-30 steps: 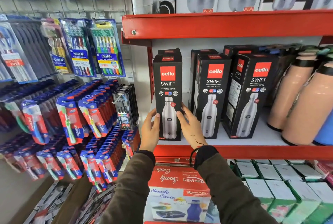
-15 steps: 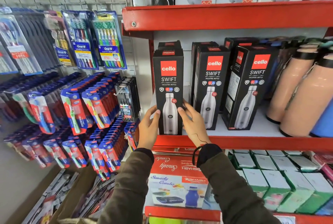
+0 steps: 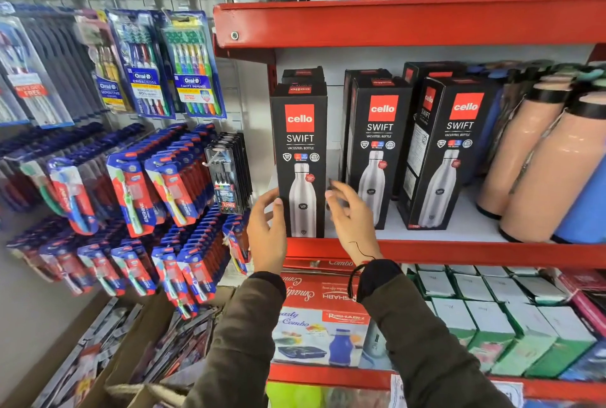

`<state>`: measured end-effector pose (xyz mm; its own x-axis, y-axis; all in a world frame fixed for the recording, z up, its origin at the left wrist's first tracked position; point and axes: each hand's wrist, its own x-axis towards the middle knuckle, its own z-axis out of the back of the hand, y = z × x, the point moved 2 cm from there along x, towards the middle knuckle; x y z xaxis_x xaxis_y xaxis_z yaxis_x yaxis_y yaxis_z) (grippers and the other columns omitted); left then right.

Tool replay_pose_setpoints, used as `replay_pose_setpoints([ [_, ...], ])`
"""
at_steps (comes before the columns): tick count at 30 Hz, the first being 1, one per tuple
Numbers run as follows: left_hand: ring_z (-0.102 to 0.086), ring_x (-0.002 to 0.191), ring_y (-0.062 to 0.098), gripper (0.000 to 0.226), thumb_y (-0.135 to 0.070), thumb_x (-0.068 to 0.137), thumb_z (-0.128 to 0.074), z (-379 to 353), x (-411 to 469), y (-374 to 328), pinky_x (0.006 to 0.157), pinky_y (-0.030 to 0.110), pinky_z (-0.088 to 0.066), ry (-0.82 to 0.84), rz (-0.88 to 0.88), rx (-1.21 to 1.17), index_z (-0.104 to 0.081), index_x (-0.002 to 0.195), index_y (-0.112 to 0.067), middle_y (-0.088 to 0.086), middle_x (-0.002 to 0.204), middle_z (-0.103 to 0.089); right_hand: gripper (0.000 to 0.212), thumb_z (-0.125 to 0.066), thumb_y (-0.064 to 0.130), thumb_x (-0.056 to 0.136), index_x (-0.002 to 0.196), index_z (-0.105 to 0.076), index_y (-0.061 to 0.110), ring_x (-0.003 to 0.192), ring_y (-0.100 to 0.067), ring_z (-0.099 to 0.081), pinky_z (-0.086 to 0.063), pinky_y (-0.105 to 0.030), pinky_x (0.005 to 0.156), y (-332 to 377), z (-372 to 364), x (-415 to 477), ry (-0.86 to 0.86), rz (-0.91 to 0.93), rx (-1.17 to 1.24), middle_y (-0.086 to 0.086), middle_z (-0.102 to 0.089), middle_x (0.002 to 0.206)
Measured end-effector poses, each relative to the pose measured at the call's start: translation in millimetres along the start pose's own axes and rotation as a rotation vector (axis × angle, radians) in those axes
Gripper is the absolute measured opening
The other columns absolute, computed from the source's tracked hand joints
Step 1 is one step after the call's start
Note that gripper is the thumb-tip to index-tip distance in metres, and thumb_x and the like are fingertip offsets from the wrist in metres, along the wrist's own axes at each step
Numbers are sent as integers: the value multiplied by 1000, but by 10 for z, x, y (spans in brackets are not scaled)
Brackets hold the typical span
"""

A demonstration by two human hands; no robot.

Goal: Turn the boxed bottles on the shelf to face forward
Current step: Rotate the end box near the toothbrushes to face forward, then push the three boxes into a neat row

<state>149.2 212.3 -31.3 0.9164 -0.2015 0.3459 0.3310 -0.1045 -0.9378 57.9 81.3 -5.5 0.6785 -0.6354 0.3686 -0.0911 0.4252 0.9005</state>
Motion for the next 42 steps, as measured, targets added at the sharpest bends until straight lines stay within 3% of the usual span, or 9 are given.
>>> replay_pose_setpoints([
  [4, -54, 114, 12, 26, -22, 103, -47, -159, -215, -134, 85, 20, -45, -193, -189, -12, -54, 127, -26, -16, 126, -53, 31, -53, 21, 99, 129, -58, 21, 107, 4, -60, -46, -7, 88, -2, 350, -23, -230, 139, 19, 0, -61, 127],
  [8, -56, 110, 5, 26, -13, 104, -44, -498, -386, -360, 89, 17, -44, -130, -288, -89, -55, 127, -17, -10, 125, -58, 33, -54, 18, 98, 131, -53, 23, 109, -11, -59, -49, -19, 91, -104, 670, 62, -366, 130, 17, -3, -49, 130],
  [13, -44, 141, 15, 43, -7, 105, -36, -1020, -442, -439, 118, 31, -36, 109, -385, -9, -43, 147, -13, 0, 147, -47, 46, -51, 21, 100, 144, -41, 12, 124, -24, -52, -44, -17, 102, -269, 852, 187, -303, 12, -67, -14, -41, 142],
  [16, -26, 150, 5, 51, -9, 105, -35, -1283, -390, -413, 123, 18, -20, 144, -321, 33, -29, 155, -11, -5, 160, -31, 53, -45, 28, 101, 150, -32, 12, 140, -28, -38, -28, -37, 118, -343, 882, 296, -187, -94, -137, -17, -35, 151],
  [18, -21, 147, -1, 52, -9, 106, -35, -1399, -307, -386, 118, 5, -13, 147, -212, 13, -24, 156, -7, 0, 163, -26, 51, -42, 29, 103, 150, -33, 11, 144, -28, -35, -23, -28, 114, -364, 905, 342, -127, -133, -144, -15, -37, 154],
  [24, -34, 150, 20, 46, -21, 108, -35, -1555, -103, -282, 106, 9, -19, 167, 126, -30, -37, 152, -8, 7, 159, -40, 45, -39, 27, 104, 146, -40, 12, 137, -27, -44, -25, -9, 83, -422, 963, 389, -53, -170, -134, -11, -49, 148],
  [30, -46, 140, 24, 40, -17, 107, -37, -1529, -130, -289, 93, 4, -25, 120, 119, 11, -49, 144, -5, 12, 148, -53, 44, -42, 28, 103, 144, -44, 13, 135, -23, -47, -26, -10, 92, -402, 992, 346, -68, -153, -131, -9, -53, 144],
  [37, -47, 125, 5, 41, -23, 106, -41, -1383, -302, -316, 96, 10, -27, 111, 110, 44, -51, 144, -13, 5, 145, -56, 42, -46, 30, 102, 140, -49, 15, 126, -12, -53, -33, -18, 99, -371, 1036, 152, -67, -121, -69, -3, -60, 135],
  [42, -49, 137, 16, 43, -28, 105, -45, -1267, -422, -302, 105, 18, -32, 120, 108, 38, -50, 145, -14, 3, 146, -56, 42, -47, 33, 101, 140, -50, 17, 115, -3, -53, -35, -19, 99, -357, 1081, -17, -57, -99, -49, -2, -62, 132],
])
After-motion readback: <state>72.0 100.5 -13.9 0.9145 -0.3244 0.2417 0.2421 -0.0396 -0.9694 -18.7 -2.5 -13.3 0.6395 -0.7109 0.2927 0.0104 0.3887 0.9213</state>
